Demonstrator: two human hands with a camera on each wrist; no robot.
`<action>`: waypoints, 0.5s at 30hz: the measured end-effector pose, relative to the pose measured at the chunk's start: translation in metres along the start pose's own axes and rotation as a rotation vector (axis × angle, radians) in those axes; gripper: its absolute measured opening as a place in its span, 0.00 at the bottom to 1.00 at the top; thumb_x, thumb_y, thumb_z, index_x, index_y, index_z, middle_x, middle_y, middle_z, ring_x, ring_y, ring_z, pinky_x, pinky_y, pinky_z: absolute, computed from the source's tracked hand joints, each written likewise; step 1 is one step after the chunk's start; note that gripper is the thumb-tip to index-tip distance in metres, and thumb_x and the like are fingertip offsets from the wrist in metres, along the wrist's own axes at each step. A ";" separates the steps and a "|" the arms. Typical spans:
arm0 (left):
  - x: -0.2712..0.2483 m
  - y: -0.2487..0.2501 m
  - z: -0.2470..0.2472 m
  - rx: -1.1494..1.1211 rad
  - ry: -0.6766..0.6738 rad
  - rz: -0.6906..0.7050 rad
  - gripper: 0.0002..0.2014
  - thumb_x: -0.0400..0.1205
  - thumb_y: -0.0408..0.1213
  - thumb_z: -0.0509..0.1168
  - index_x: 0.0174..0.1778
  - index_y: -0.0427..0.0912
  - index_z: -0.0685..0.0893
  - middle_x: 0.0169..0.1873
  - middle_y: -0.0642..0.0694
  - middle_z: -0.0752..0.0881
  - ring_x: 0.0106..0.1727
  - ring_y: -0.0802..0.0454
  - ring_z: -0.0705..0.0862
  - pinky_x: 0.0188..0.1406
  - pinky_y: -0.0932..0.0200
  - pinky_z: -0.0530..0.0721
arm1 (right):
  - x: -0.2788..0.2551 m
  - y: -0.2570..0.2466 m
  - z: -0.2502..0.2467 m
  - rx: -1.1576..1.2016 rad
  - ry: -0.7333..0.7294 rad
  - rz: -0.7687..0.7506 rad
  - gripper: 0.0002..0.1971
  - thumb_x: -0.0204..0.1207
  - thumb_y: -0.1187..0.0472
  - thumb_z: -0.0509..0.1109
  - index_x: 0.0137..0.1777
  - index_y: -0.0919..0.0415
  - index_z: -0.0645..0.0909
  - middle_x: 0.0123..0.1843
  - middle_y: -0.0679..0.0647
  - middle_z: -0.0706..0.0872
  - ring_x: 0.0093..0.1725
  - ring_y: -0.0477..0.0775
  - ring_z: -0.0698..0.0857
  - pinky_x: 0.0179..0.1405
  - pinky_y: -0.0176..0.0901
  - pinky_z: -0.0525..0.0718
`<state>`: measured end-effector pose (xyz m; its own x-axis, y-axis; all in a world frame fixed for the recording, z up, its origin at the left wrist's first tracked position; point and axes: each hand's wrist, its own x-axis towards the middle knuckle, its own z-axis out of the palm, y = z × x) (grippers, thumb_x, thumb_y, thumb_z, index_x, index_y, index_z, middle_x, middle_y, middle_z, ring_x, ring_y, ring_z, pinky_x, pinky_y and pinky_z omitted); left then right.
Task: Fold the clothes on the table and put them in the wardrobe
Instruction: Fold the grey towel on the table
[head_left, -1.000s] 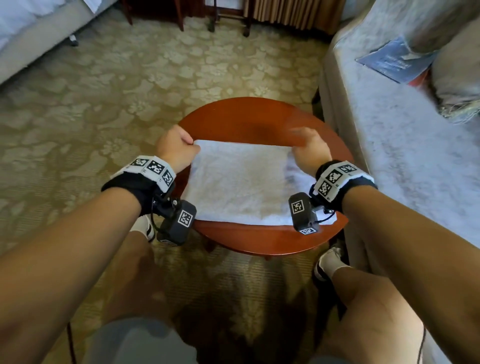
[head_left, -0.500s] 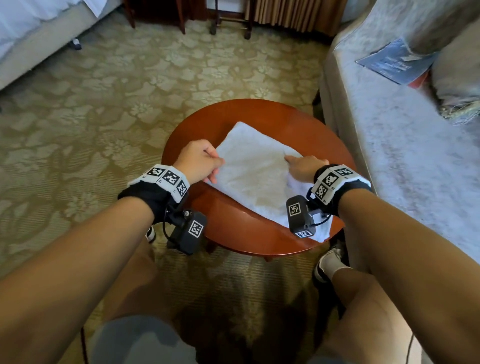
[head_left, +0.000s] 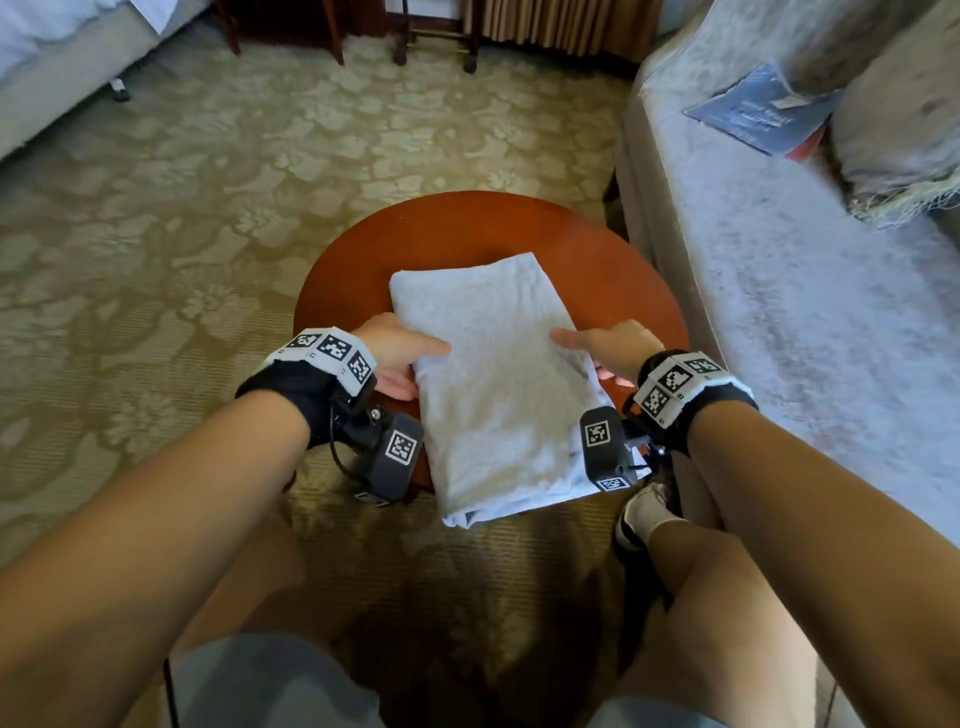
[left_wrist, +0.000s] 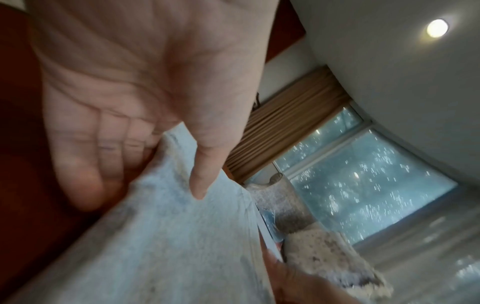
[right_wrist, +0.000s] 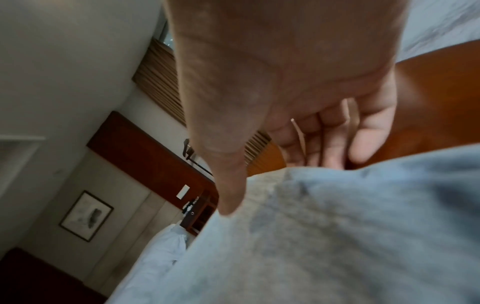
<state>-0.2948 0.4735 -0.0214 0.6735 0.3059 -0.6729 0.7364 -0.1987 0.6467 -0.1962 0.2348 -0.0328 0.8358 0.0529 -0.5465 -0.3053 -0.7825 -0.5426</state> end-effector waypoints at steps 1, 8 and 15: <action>0.001 0.000 0.001 -0.031 -0.018 0.008 0.32 0.77 0.38 0.75 0.75 0.38 0.69 0.61 0.35 0.83 0.53 0.43 0.87 0.42 0.53 0.88 | -0.001 -0.003 0.001 0.001 -0.025 -0.014 0.43 0.64 0.34 0.80 0.70 0.65 0.76 0.64 0.59 0.84 0.63 0.64 0.83 0.63 0.60 0.82; 0.004 0.001 0.008 -0.114 -0.014 0.039 0.25 0.71 0.19 0.74 0.64 0.35 0.80 0.59 0.41 0.85 0.59 0.45 0.84 0.42 0.55 0.85 | -0.006 -0.010 -0.001 -0.081 -0.217 -0.026 0.30 0.55 0.52 0.86 0.56 0.62 0.83 0.58 0.59 0.87 0.58 0.66 0.85 0.61 0.65 0.83; 0.009 0.002 0.012 -0.205 -0.028 0.113 0.20 0.81 0.30 0.68 0.70 0.33 0.75 0.62 0.39 0.84 0.61 0.42 0.84 0.63 0.40 0.83 | 0.004 0.007 0.004 0.238 -0.264 -0.040 0.27 0.61 0.57 0.87 0.60 0.60 0.85 0.54 0.56 0.92 0.55 0.65 0.90 0.61 0.65 0.85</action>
<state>-0.2865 0.4647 -0.0301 0.7547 0.2657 -0.5999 0.6297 -0.0366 0.7760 -0.1967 0.2324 -0.0413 0.7120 0.2631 -0.6510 -0.3984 -0.6122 -0.6830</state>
